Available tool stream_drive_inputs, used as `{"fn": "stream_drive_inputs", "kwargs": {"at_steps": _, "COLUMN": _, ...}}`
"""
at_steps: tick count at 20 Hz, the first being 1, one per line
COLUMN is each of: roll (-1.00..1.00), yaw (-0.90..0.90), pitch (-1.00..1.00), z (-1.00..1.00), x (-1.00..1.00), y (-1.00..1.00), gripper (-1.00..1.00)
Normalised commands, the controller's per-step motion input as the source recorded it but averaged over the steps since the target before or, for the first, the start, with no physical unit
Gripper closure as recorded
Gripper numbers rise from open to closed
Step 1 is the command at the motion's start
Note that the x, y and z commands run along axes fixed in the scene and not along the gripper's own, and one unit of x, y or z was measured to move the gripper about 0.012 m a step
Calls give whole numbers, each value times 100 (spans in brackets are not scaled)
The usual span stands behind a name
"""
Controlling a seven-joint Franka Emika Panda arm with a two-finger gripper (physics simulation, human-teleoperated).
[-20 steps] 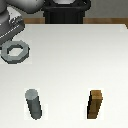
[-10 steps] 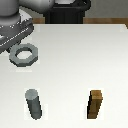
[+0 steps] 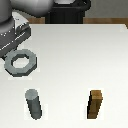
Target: Put the loop with the handle onto the peg.
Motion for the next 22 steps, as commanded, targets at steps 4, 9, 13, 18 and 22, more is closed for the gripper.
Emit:
{"fn": "stream_drive_inputs", "kwargs": {"at_steps": 4, "roll": 0, "yaw": 0, "pitch": 0, "z": 0, "x": 25, "y": 0, "gripper": 100}}
{"fn": "stream_drive_inputs", "kwargs": {"at_steps": 9, "roll": 0, "yaw": 0, "pitch": 0, "z": 0, "x": 80, "y": 0, "gripper": 100}}
{"fn": "stream_drive_inputs", "kwargs": {"at_steps": 13, "roll": 0, "yaw": 0, "pitch": 0, "z": 0, "x": 50, "y": 33, "gripper": 100}}
{"fn": "stream_drive_inputs", "kwargs": {"at_steps": 18, "roll": 0, "yaw": 0, "pitch": 0, "z": 0, "x": 0, "y": 60, "gripper": 100}}
{"fn": "stream_drive_inputs", "kwargs": {"at_steps": 22, "roll": 0, "yaw": 0, "pitch": 0, "z": -25, "x": 0, "y": 0, "gripper": 100}}
